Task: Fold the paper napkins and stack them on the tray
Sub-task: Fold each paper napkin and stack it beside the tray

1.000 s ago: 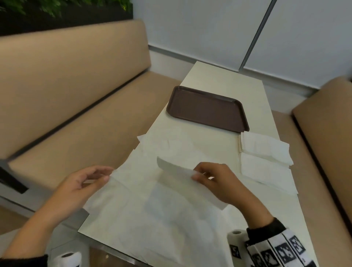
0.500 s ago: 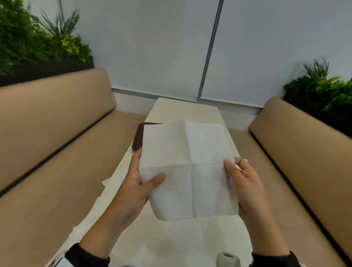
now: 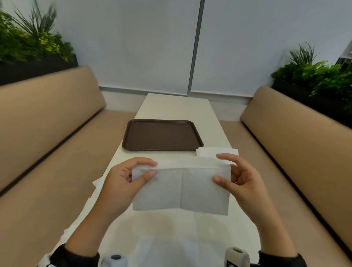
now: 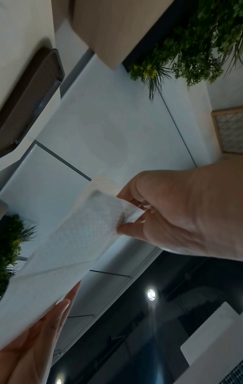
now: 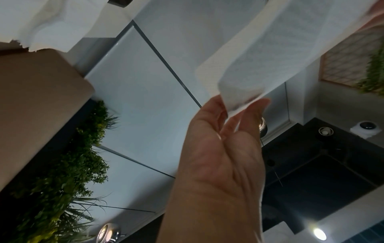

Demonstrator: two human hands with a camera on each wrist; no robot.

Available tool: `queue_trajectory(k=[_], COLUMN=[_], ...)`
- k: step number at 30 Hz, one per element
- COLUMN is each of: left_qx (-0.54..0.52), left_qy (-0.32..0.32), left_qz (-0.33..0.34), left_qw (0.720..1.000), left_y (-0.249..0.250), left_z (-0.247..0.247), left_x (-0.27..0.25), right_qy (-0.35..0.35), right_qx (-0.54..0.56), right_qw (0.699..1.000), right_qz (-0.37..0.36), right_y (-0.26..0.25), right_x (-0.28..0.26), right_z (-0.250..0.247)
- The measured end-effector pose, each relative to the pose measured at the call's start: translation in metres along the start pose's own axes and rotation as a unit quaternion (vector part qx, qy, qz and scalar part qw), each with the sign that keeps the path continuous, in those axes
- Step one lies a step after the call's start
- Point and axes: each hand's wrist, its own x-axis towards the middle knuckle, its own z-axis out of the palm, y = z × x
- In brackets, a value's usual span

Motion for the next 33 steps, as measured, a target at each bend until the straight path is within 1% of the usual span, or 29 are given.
queue_trajectory(k=[2,5,11,13,15,17,19,21,22,23,25,27,29,31,33], left_qx=[0.018,0.033,0.048,0.096,0.151,0.156,0.131,0.098,0.083,0.071,0.066,0.088,0.089,0.066,0.029], left_qy=[-0.005,-0.009,0.001,0.008,0.001,-0.006,-0.030,-0.036,-0.041,-0.048,-0.087,-0.122,-0.137,-0.166,-0.200], left_qz=[-0.007,-0.015,-0.019,-0.016,-0.003,-0.008,-0.013,-0.036,-0.058,-0.077,-0.093,-0.129,-0.172,-0.195,-0.210], left_qw=[1.000,0.999,0.999,0.995,0.988,0.988,0.991,0.994,0.994,0.993,0.990,0.980,0.971,0.964,0.957], left_y=[-0.002,-0.002,-0.008,-0.009,-0.011,-0.010,-0.012,-0.017,-0.019,-0.024,-0.040,-0.058,-0.076,-0.090,-0.100], left_z=[-0.002,-0.003,0.000,0.001,0.002,0.004,0.006,0.009,0.013,0.018,0.029,0.044,0.062,0.083,0.107], left_x=[0.000,0.002,0.005,0.005,0.004,0.006,0.007,0.008,0.009,0.009,0.012,0.016,0.029,0.047,0.071], right_qy=[0.012,0.020,0.035,0.038,0.027,0.003,-0.014,0.000,0.011,0.021,0.036,0.044,0.056,0.073,0.082], right_qx=[-0.022,-0.063,-0.107,-0.152,-0.202,-0.189,-0.111,-0.027,-0.002,0.015,0.024,-0.020,-0.068,-0.089,-0.125], right_qw=[1.000,0.998,0.994,0.987,0.979,0.982,0.994,0.998,0.997,0.994,0.988,0.984,0.974,0.964,0.957], right_qz=[-0.005,0.007,0.013,0.018,0.022,0.016,0.018,0.051,0.076,0.103,0.147,0.173,0.208,0.239,0.249], right_y=[0.004,0.010,0.020,0.022,0.024,0.023,0.025,0.036,0.045,0.055,0.078,0.097,0.112,0.120,0.124], right_x=[0.001,0.002,0.003,0.001,-0.001,-0.002,-0.004,-0.006,-0.007,-0.009,-0.013,-0.016,-0.013,0.000,0.022], right_z=[-0.003,-0.006,-0.012,-0.013,-0.016,-0.019,-0.022,-0.027,-0.031,-0.035,-0.043,-0.052,-0.066,-0.084,-0.104])
